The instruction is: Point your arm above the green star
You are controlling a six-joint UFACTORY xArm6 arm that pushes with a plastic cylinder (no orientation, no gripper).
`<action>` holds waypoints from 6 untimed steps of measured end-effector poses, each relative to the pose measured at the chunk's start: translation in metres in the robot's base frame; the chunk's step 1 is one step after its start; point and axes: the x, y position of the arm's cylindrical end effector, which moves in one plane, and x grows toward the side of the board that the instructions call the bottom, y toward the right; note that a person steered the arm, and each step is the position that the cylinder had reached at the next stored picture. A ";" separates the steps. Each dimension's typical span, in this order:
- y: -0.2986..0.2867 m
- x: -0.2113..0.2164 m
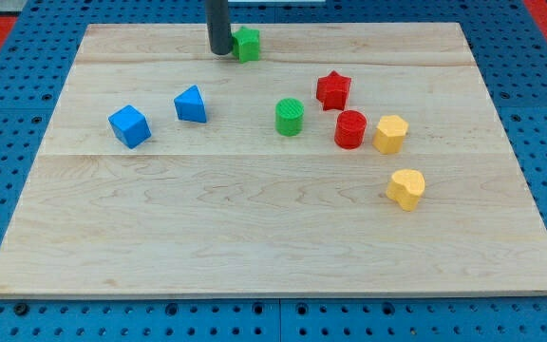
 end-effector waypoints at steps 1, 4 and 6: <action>-0.018 -0.006; 0.005 -0.049; 0.026 -0.013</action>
